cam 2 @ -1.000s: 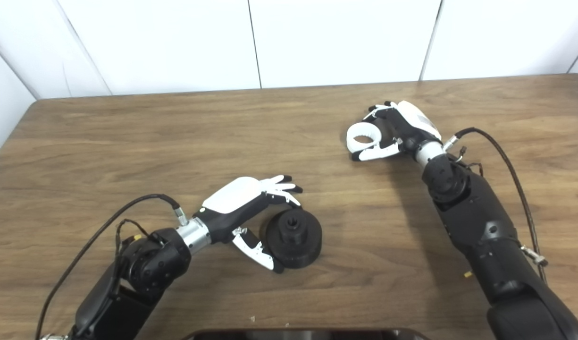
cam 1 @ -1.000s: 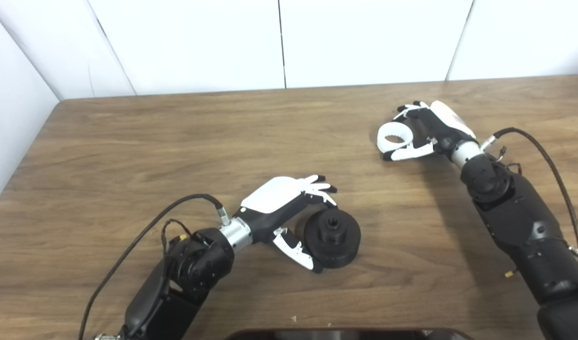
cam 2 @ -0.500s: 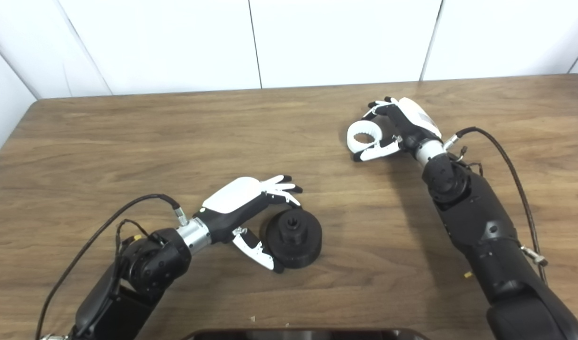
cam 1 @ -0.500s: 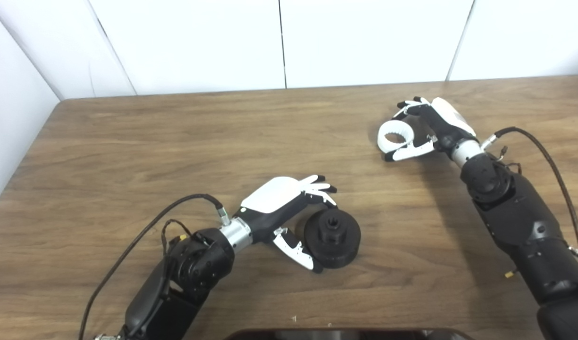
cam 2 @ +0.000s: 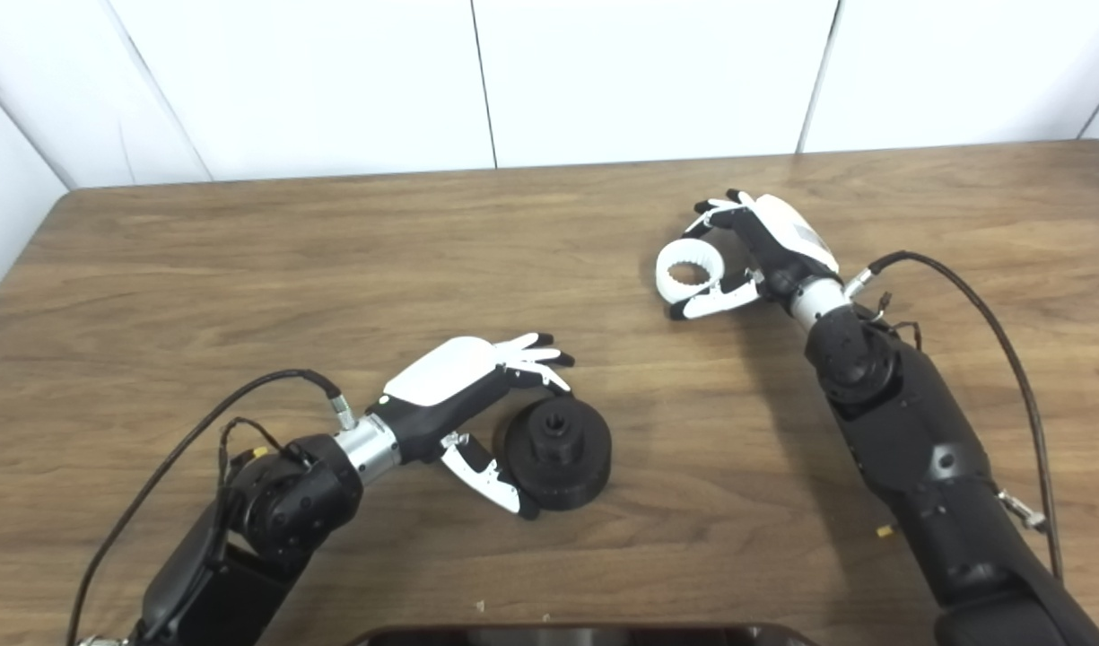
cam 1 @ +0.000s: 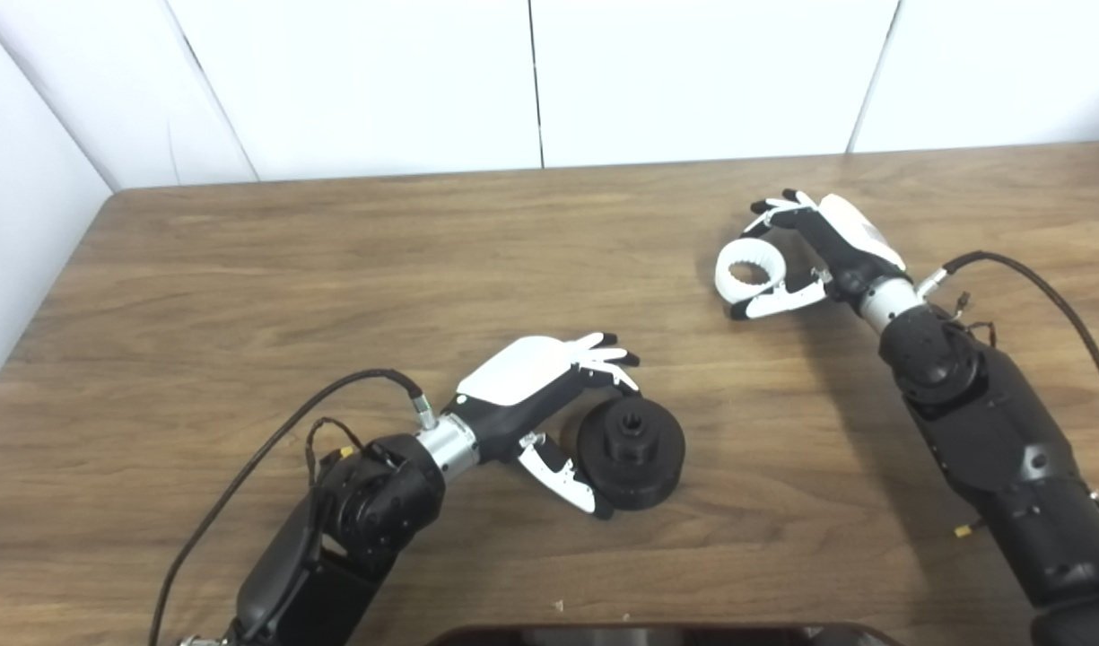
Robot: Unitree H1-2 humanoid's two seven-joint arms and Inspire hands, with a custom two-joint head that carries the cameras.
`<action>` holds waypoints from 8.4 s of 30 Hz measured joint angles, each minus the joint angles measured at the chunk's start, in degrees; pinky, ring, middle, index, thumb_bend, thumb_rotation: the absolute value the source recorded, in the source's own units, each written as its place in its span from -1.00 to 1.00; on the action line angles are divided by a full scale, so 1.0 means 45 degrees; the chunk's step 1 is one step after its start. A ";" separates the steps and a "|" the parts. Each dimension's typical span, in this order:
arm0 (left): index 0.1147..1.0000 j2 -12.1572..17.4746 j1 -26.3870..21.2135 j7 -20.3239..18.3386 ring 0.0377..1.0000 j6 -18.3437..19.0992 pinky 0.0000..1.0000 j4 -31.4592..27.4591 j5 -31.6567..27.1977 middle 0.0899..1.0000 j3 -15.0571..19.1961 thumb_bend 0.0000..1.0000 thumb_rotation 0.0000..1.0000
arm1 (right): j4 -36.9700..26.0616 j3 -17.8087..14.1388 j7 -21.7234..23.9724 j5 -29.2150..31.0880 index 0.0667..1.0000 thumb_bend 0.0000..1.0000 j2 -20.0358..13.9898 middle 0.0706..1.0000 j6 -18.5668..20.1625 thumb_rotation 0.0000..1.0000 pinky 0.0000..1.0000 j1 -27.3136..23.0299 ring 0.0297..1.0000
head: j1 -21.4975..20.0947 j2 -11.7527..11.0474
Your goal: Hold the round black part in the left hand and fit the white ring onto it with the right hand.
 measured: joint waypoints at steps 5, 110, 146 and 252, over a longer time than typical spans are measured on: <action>0.22 -0.0003 0.0004 -0.0005 0.98 0.0008 0.89 -0.0003 -0.0020 0.82 -0.0004 0.76 -0.51 | -0.1176 -0.0175 0.0402 0.0123 -0.09 0.04 -0.0027 0.73 0.0278 -0.69 0.92 0.0132 1.00 | -0.0020 0.0020; 0.22 0.0022 0.0142 -0.0182 0.99 0.0380 0.76 -0.0414 0.0011 0.83 -0.0199 0.77 -0.53 | -1.0651 0.1130 0.5260 0.0463 -0.09 0.04 0.0178 0.71 0.3313 -0.68 0.86 0.3891 0.99 | 0.0097 0.0528; 0.24 -0.0014 0.0087 -0.0157 0.99 0.0636 0.74 -0.0508 0.0076 0.83 -0.0351 0.76 -0.53 | -1.0494 0.1476 0.4955 0.0230 -0.09 0.04 0.0612 0.72 0.3286 -0.68 0.91 0.4344 1.00 | 0.0332 0.0547; 0.58 0.0490 0.0371 -0.0704 0.97 0.1469 0.80 -0.0901 -0.0086 0.83 0.0931 0.93 -0.47 | -0.9639 0.0416 0.4828 0.0475 0.32 0.83 0.0393 0.77 0.3067 0.11 0.72 0.4520 0.93 | 0.0488 0.0488</action>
